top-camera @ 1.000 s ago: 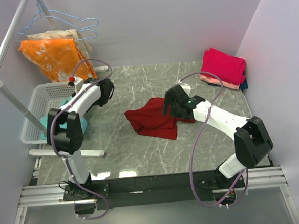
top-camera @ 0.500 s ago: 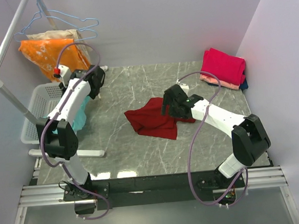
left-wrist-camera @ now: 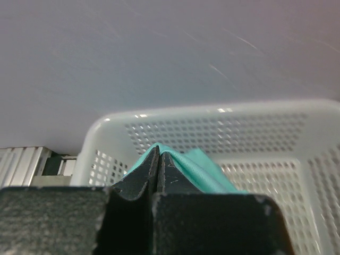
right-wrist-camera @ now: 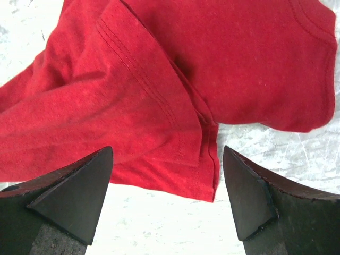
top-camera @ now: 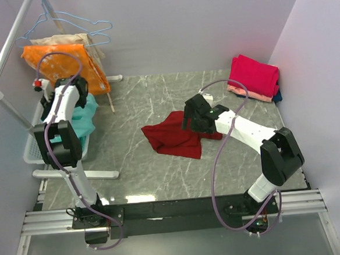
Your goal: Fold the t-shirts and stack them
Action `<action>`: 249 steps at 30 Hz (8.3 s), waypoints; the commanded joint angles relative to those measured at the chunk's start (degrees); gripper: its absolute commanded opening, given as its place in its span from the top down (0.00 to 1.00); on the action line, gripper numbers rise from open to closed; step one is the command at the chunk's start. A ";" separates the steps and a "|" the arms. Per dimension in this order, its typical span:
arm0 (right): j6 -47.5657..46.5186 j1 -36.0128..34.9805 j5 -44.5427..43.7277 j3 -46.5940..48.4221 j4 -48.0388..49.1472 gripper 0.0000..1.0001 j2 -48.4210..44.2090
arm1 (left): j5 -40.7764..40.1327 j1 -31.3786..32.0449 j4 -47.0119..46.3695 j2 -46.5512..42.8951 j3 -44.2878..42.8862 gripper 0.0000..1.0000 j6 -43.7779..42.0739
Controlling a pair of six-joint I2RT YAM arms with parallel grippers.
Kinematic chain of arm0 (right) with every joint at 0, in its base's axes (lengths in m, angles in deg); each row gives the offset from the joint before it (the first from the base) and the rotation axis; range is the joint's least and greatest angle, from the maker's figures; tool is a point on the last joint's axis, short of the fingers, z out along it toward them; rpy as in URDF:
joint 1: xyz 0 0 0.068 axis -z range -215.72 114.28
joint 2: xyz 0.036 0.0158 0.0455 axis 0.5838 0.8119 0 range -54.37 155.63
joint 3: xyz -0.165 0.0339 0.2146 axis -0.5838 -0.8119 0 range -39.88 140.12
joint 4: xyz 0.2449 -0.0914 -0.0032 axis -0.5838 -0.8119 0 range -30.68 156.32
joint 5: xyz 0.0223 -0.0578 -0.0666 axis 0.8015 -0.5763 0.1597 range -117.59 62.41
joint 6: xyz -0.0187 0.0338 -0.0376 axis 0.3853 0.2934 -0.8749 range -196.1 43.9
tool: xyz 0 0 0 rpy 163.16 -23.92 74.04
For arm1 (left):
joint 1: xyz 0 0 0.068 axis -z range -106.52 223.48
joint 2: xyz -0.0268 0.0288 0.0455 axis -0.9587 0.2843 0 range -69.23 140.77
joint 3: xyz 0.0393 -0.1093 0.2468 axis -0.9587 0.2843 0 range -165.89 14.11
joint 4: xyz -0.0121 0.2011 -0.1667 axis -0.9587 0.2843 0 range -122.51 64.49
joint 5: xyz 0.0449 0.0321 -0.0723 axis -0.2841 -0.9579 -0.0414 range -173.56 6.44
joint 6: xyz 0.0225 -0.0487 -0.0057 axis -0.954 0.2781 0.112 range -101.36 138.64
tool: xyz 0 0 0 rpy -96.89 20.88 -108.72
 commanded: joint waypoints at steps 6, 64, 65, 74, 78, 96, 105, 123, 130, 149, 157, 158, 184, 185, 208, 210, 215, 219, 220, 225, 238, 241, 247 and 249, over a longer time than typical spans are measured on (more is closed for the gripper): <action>-1.21 0.40 -0.37 5.90 -1.67 0.11 3.72 | 0.60 -4.76 1.67 0.49 -3.20 0.92 -1.20; -9.73 8.93 15.45 9.59 8.00 1.00 11.02 | 69.08 33.74 -45.26 -26.75 29.84 0.25 -49.72; -9.65 8.84 15.19 9.68 7.65 1.00 9.62 | 67.42 33.65 -44.83 -26.93 29.84 0.25 -49.29; -11.84 8.84 12.55 17.23 1.32 1.00 4.25 | 67.93 34.53 -46.32 -29.30 31.25 0.25 -50.69; -12.45 8.93 11.14 21.35 0.88 1.00 2.93 | 71.35 36.11 -47.81 -30.27 32.47 0.26 -52.44; -9.13 10.77 9.32 20.85 -3.07 0.72 2.14 | 68.01 41.48 -48.96 -12.97 17.22 0.28 -44.98; -5.08 18.06 8.77 5.55 0.88 0.57 -6.39 | 76.01 41.74 -49.57 3.12 -2.75 0.29 -45.15; -2.88 24.75 13.34 -2.54 2.63 0.55 -9.02 | 61.96 47.45 -41.22 26.51 -28.43 0.35 -50.33; -2.26 25.28 13.61 -5.17 3.07 0.55 -9.29 | 55.37 47.37 -41.04 24.24 -25.72 0.64 -50.16; -2.26 25.19 22.57 -10.45 12.29 0.47 -5.42 | 47.55 47.36 -40.08 11.31 -19.55 0.99 -50.77; -2.35 25.19 23.98 -4.74 13.44 0.47 1.08 | 33.59 47.45 -33.77 3.76 -15.26 0.99 -45.34; -2.35 25.19 23.80 -4.04 13.10 0.47 2.91 | 29.48 47.45 -33.14 2.44 -14.29 0.99 -43.15; -4.02 25.10 13.97 13.29 6.41 1.00 13.42 | 6.41 45.70 -23.63 -29.29 -4.70 0.99 -38.19; -4.19 25.10 12.56 12.93 5.98 1.00 12.00 | 6.32 45.26 -24.86 -30.95 -4.09 0.99 -39.34; -11.58 25.28 6.57 8.45 11.60 1.00 -39.60 | 6.92 44.29 -45.87 -59.96 14.61 0.82 -53.85; -10.79 25.19 4.91 9.23 10.38 1.00 -41.01 | 10.35 44.29 -45.53 -61.03 16.74 0.78 -52.36; -11.49 25.28 7.89 11.78 9.58 1.00 -42.60 | 12.99 44.29 -33.33 -57.61 15.87 0.77 -42.11; -9.04 25.19 7.19 11.54 4.14 1.00 -41.90 | 16.50 44.29 -25.59 -55.15 17.71 0.79 -35.58; -8.77 25.19 7.36 10.30 4.13 1.00 -41.81 | 16.86 44.29 -24.88 -54.97 19.63 0.80 -35.05; -6.31 25.19 8.33 1.88 5.88 1.00 -37.77 | 22.73 44.38 -28.38 -52.51 23.59 0.82 -34.25; -1.47 25.19 1.93 0.36 1.32 1.00 -24.33 | 66.33 44.90 -40.25 -36.96 26.42 0.46 -47.35; -0.24 25.19 0.34 0.62 0.26 1.00 -22.57 | 70.21 46.66 -42.18 -34.58 27.73 0.39 -49.10; 0.37 25.63 -0.20 3.17 -1.50 1.00 -18.62 | 77.86 52.80 -46.22 -31.94 33.52 0.26 -52.53; 0.72 26.15 0.16 4.05 -2.46 1.00 -17.64 | 78.73 56.06 -50.17 -31.59 36.33 0.19 -52.27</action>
